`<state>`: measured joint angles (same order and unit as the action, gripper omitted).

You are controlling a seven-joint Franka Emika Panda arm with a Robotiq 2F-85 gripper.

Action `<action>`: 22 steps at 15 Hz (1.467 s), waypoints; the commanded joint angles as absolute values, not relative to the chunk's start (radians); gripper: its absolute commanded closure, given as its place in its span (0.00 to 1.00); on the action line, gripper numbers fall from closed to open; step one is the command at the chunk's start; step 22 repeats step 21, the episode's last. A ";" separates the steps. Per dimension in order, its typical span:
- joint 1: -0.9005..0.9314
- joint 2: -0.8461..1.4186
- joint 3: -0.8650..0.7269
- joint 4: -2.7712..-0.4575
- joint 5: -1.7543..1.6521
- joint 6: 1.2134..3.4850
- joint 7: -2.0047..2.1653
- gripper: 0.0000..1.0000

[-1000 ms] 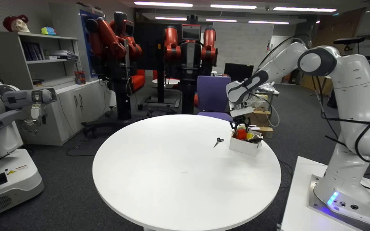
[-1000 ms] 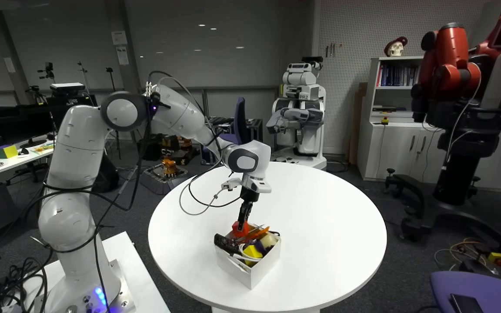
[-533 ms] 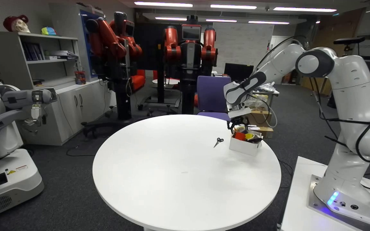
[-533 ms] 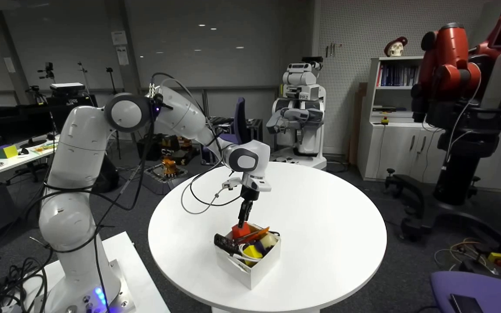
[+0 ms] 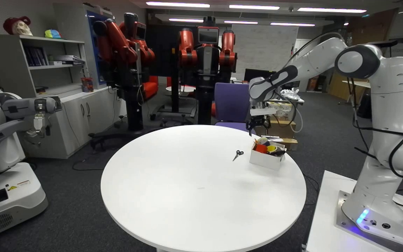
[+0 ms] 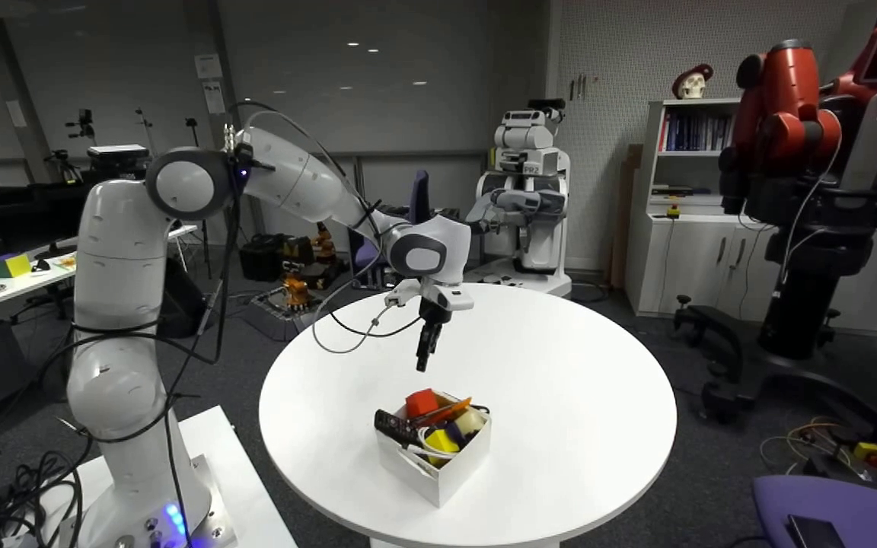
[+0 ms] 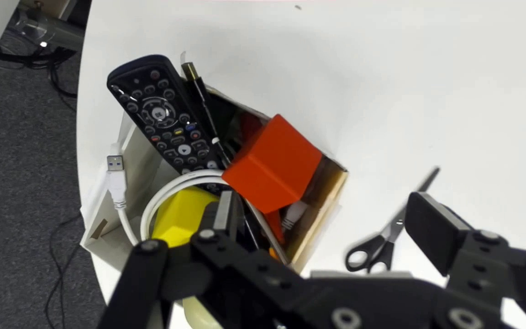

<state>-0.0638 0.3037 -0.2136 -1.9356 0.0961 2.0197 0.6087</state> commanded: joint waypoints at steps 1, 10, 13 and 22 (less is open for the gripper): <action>-0.088 0.095 -0.173 -2.083 0.204 2.044 0.484 0.00; -0.035 -0.233 -0.046 -2.253 0.193 2.092 0.273 0.00; -0.023 -0.327 -0.003 -2.308 0.152 2.150 0.242 0.00; -0.017 -0.370 0.020 -2.313 0.160 2.132 0.250 0.00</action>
